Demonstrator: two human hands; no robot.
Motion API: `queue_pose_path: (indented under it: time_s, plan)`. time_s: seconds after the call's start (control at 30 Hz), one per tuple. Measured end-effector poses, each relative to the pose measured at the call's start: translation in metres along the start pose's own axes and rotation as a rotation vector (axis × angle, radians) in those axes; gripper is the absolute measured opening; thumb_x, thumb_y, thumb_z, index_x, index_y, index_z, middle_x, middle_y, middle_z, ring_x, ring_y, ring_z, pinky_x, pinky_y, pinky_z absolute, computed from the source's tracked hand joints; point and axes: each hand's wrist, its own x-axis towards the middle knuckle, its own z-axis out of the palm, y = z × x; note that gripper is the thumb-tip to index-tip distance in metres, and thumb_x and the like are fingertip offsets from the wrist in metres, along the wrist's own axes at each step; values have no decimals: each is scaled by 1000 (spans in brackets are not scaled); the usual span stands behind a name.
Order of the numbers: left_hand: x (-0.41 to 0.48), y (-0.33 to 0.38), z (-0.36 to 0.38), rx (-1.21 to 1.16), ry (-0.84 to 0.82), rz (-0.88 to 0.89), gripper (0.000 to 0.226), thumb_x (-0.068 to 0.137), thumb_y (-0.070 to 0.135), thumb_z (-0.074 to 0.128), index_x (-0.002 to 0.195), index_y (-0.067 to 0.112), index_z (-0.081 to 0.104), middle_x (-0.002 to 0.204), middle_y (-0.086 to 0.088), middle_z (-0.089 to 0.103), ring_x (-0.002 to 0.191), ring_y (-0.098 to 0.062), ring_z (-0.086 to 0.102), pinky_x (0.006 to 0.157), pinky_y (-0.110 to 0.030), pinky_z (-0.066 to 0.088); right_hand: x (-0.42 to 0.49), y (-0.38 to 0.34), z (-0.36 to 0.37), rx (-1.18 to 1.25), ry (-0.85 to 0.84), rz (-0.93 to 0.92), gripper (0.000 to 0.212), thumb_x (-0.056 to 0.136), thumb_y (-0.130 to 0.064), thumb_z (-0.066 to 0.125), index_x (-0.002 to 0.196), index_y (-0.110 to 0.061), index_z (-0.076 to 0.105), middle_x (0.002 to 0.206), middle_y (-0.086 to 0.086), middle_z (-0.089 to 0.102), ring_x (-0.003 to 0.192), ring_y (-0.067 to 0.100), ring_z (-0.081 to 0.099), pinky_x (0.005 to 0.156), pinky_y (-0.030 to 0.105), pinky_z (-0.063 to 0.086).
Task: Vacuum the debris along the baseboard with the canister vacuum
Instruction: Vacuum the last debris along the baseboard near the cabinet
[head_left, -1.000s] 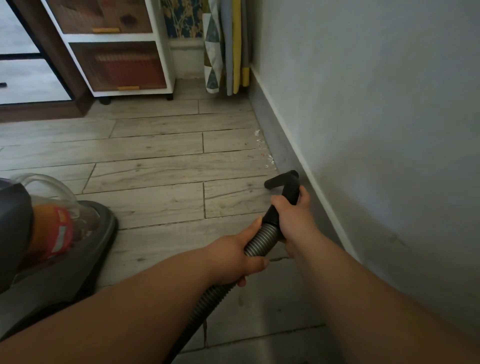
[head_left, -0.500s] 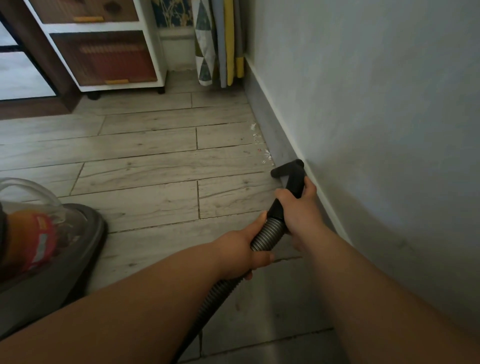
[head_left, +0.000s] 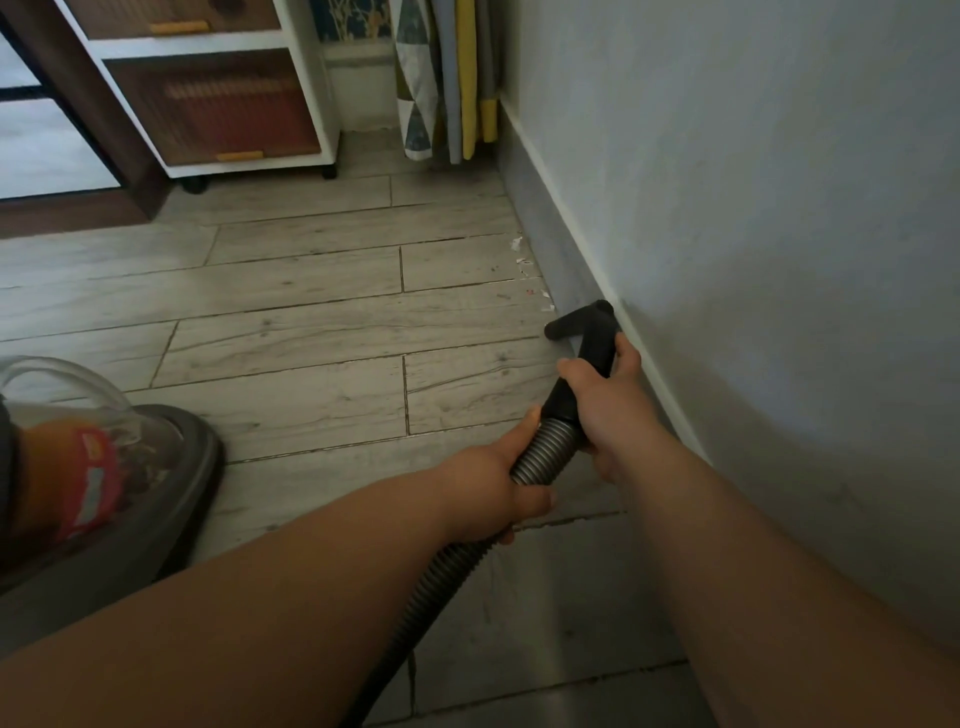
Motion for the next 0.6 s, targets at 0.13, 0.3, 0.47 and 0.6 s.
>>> queue_pose_path:
  time_s: [0.13, 0.3, 0.47, 0.6]
  plan:
    - [-9, -5, -5, 4, 5, 2, 92, 91, 36, 61, 144, 52, -13, 91, 6, 57, 71, -13, 66, 67, -24, 57, -4, -2, 9, 2, -37, 12, 74, 92, -23, 61, 148, -47, 17, 108, -3, 53, 93, 27, 63, 74, 45, 59]
    - [-20, -16, -6, -6, 32, -18, 92, 90, 38, 61, 145, 54, -12, 96, 3, 60, 72, -14, 68, 69, -28, 59, -13, 0, 22, -25, -69, 13, 73, 90, -26, 63, 145, -50, 21, 113, 1, 55, 95, 28, 64, 78, 49, 59]
    - [-39, -30, -12, -2, 56, -38, 93, 90, 38, 61, 145, 53, -14, 99, 4, 59, 71, -13, 67, 65, -25, 58, -21, 4, 43, -54, -115, 4, 73, 92, -26, 61, 147, -47, 19, 106, -1, 54, 92, 27, 63, 79, 49, 59]
    - [-56, -44, -28, 4, 67, -82, 94, 91, 40, 60, 144, 51, -16, 98, 3, 60, 75, -13, 68, 70, -27, 59, -30, 5, 69, -49, -170, 27, 72, 92, -26, 61, 146, -47, 19, 108, 3, 54, 94, 29, 63, 80, 50, 58]
